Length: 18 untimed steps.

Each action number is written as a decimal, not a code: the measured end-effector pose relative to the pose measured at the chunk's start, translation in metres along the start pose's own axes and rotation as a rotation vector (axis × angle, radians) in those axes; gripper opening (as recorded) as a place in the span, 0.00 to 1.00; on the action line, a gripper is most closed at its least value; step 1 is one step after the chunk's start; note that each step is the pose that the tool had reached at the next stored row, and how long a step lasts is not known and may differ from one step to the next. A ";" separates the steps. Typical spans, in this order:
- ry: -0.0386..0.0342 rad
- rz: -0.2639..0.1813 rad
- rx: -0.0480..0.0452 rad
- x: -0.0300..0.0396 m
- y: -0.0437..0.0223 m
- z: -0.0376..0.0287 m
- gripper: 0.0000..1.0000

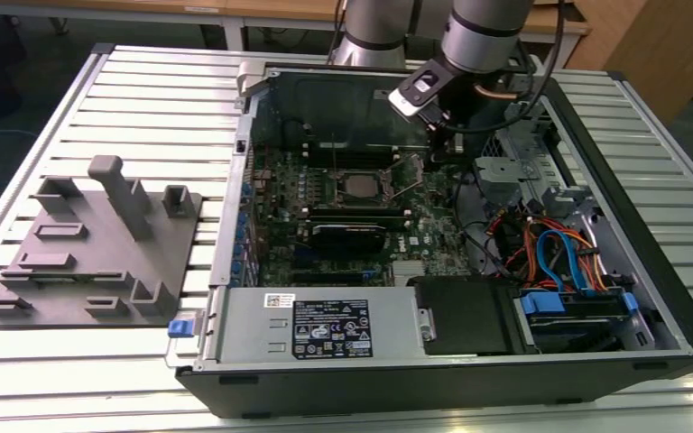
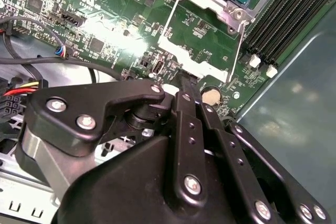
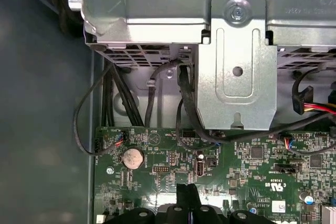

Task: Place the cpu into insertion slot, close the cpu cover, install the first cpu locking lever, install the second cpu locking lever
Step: 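Close the cpu cover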

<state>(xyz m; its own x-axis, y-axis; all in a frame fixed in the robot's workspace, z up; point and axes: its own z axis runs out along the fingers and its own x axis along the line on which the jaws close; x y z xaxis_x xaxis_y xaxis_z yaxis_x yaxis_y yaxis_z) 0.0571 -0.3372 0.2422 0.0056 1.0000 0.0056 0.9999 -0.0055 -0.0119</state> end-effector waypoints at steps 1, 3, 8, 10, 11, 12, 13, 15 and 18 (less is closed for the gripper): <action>-0.0001 0.000 0.0000 0.0000 -0.0005 0.0000 0.10; -0.0002 0.000 0.0000 0.0001 -0.0017 0.0000 0.10; -0.0003 0.000 0.0000 0.0005 -0.0047 0.0000 0.10; -0.0002 0.000 0.0000 0.0006 -0.0060 0.0000 0.10; -0.0002 0.000 0.0001 0.0007 -0.0066 0.0000 0.10; -0.0002 0.000 0.0000 0.0008 -0.0074 0.0000 0.10; -0.0002 0.000 0.0000 0.0009 -0.0083 0.0000 0.10; -0.0003 0.000 0.0001 0.0011 -0.0099 0.0000 0.10; -0.0002 0.000 0.0000 0.0014 -0.0128 0.0001 0.10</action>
<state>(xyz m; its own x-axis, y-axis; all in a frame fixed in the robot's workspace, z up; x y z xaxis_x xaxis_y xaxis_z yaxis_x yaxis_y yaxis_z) 0.0443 -0.3358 0.2423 0.0057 1.0000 0.0054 0.9999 -0.0056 -0.0120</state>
